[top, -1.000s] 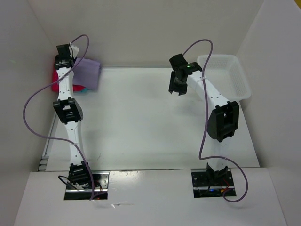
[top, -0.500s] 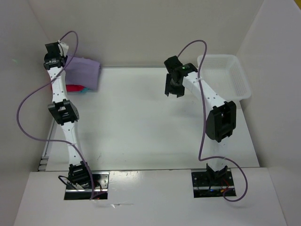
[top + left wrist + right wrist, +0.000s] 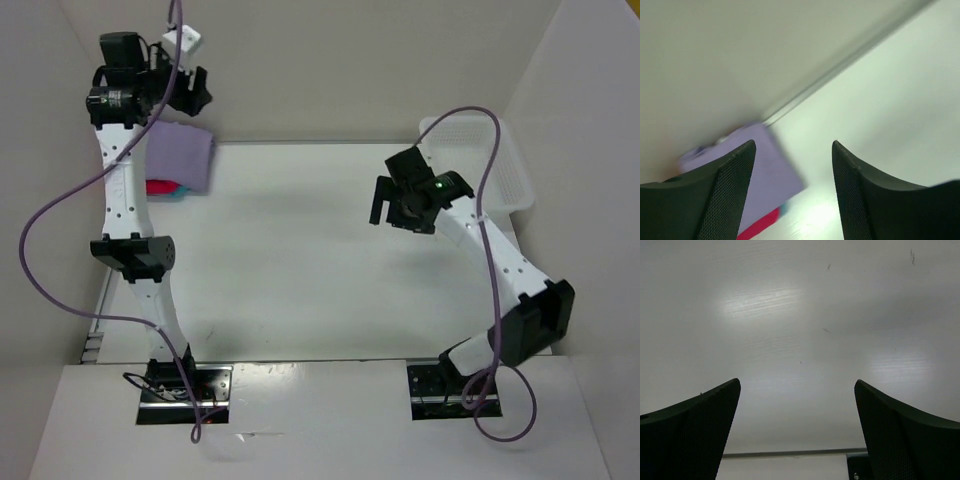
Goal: Fold and stack the t-shirts
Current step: Put the neatly folded tshirt into the corner of the board with the left arm
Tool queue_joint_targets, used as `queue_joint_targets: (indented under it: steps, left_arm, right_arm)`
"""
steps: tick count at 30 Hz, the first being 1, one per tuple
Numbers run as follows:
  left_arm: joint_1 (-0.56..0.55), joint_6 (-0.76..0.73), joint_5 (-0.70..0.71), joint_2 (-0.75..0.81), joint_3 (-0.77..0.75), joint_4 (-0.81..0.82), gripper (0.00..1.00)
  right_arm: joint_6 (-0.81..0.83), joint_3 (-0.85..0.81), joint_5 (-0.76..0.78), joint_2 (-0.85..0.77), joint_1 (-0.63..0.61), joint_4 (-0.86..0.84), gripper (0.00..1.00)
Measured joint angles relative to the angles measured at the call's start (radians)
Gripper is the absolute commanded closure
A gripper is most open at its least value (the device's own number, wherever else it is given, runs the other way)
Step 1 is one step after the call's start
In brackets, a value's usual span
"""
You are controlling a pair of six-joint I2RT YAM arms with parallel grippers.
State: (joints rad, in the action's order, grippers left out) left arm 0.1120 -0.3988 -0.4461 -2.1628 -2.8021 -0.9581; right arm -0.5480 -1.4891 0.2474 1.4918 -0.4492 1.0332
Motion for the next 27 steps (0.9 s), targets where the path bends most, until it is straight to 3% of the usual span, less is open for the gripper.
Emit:
queue_joint_targets:
  steps: [5,10,11,13,18,23,27]
  left_arm:
    - [-0.229,-0.023,-0.076,0.125,0.301,-0.010,0.29]
    - [-0.473,-0.039,0.012,0.262,0.929,0.149,0.23]
    - [-0.536,-0.047,0.041,0.291,1.059,0.164,0.18]
    - [-0.662,-0.069,0.092,0.325,1.223,0.179,0.16]
    - [-0.933,-0.071,0.125,0.413,1.427,0.251,0.11]
    - [-1.000,-0.075,0.109,0.480,1.551,0.335,0.01]
    - [-1.054,-0.091,0.132,0.481,1.632,0.350,0.01]
  right_arm:
    - [-0.053,0.167,-0.016,-0.244,0.000,-0.008,0.01]
    - [-0.109,0.261,-0.060,-0.464,0.018,-0.020,0.01]
    - [-0.117,0.278,-0.076,-0.504,0.029,-0.031,0.01]
    - [-0.131,0.309,-0.115,-0.570,0.058,-0.052,0.01]
    - [-0.171,0.390,-0.204,-0.676,0.090,-0.106,0.01]
    - [-0.217,0.465,-0.272,-0.722,0.090,-0.143,0.01]
    - [-0.247,0.503,-0.304,-0.746,0.090,-0.156,0.01]
